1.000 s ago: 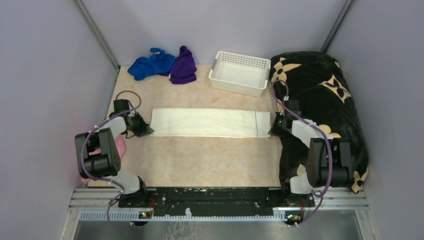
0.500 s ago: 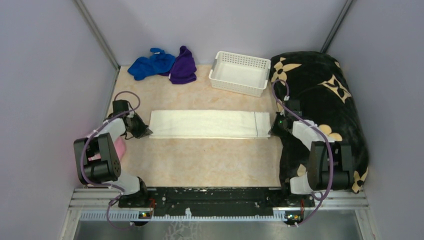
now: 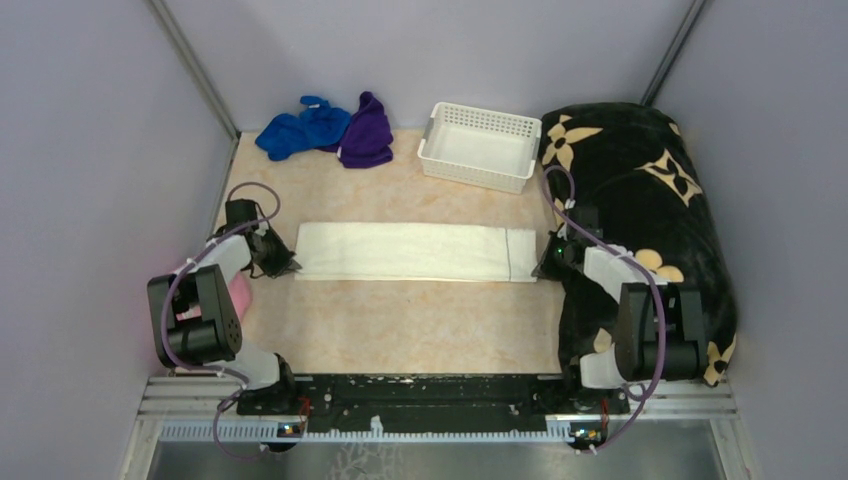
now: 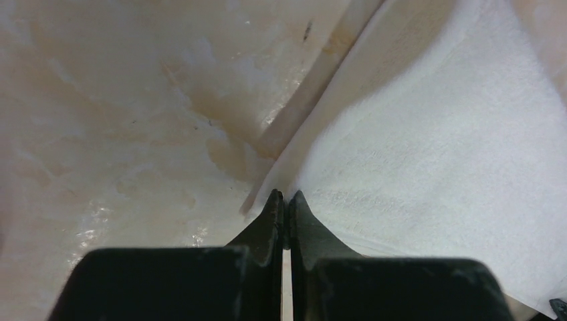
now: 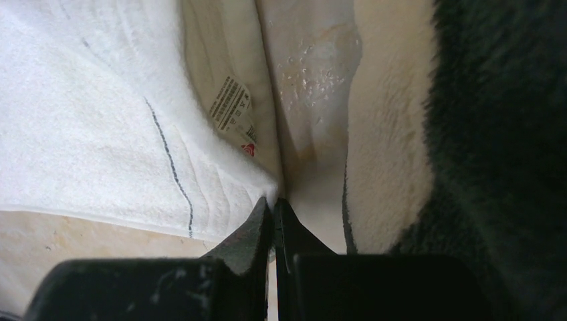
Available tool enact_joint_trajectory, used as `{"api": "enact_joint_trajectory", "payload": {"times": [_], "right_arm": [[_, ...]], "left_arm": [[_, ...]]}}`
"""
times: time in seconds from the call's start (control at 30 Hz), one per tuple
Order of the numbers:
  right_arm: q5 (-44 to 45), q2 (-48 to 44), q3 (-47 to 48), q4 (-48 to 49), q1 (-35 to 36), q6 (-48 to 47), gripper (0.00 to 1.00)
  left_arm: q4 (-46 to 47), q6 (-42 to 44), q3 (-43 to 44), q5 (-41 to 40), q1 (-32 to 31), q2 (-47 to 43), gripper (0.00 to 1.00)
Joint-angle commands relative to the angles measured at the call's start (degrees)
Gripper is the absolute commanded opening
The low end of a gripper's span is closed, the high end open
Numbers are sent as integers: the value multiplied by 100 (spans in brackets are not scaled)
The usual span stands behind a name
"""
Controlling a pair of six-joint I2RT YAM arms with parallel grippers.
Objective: Roll the towels
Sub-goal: Fold the towel at the center of the board.
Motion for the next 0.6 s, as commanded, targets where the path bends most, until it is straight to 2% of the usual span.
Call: {"api": "enact_joint_trajectory", "payload": {"times": [0.0,0.2,0.3,0.4,0.57], "right_arm": [[-84,232,-109,152,-19,56,1],[120,-66,109,-207,14,-66,19],[267,-369,414,-594,36,-199,28],[390,-662,759,-938,145,-286,37],[673,-862,1389,-1105,464,-371,45]], "left_arm": [[-51,157,5,-324,46,211,2],[-157,153,7,-355,47,55,16],[-286,169,39,-401,45,-135,30],[-431,244,71,-567,45,-447,39],[-639,310,310,-631,12,-1021,42]]}}
